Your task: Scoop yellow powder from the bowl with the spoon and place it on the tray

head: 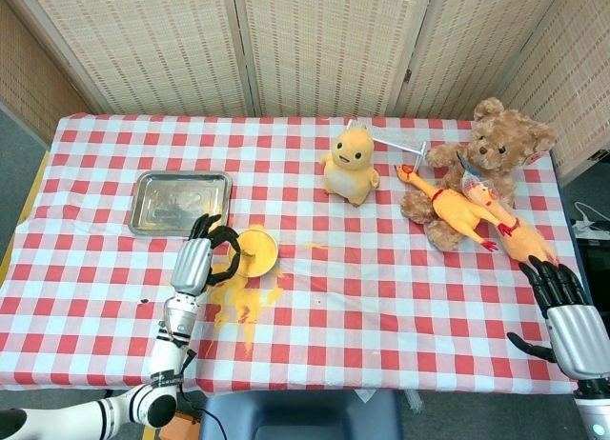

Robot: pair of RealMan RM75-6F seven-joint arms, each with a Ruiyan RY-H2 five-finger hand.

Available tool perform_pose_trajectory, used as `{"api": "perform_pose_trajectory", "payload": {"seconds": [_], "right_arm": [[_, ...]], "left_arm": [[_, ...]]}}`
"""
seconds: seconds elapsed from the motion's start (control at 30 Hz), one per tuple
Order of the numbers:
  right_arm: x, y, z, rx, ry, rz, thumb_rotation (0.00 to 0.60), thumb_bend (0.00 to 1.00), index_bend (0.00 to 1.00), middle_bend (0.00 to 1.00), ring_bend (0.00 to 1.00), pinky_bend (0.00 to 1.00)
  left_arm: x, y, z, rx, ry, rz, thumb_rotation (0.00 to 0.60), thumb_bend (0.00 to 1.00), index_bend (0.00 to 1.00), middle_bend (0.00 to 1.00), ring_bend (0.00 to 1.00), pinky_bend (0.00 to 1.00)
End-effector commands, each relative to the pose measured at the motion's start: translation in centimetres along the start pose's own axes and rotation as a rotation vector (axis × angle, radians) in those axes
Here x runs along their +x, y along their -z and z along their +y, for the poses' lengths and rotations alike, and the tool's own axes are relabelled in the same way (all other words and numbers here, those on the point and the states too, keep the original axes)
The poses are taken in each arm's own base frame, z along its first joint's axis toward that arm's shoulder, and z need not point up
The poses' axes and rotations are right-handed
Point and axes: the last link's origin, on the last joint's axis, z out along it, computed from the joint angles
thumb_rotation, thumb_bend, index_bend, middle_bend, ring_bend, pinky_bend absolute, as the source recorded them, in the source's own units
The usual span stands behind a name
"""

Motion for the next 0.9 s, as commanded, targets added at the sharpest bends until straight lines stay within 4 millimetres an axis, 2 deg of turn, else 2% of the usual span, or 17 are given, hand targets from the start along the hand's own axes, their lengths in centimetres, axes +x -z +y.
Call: {"api": "perform_pose_trajectory", "payload": {"seconds": [0.03,0.27,0.43,0.9], "right_arm": [[0.0,0.0,0.0,0.0,0.0,-0.002,0.6,0.0,0.0,0.0,0.0,0.0],[0.0,0.0,0.0,0.001,-0.002,-0.001,0.6,0.0,0.0,0.0,0.0,0.0],[0.1,0.0,0.1,-0.004,-0.003,0.0,0.6,0.0,0.0,0.0,0.0,0.0],[0.4,-0.1,0.5,-0.019,-0.004,0.013,0.6,0.0,0.0,0.0,0.0,0.0]], "left_arm": [[0.3,0.4,-0.2,0.019,0.013,-0.022,0.6,0.73,0.87,0.37,0.1,0.04],[1.3,-0.1,1.3,-0.02,0.036,0.016,0.6,0.74,0.87,0.37,0.1,0.04],[1.4,-0.9,2.0,-0.038,0.024,0.031,0.6,0.74,0.87,0.37,0.1,0.04],[-0.1,-3.2,1.3,-0.069,-0.009,0.048,0.6,0.74,0.87,0.37,0.1,0.04]]}}
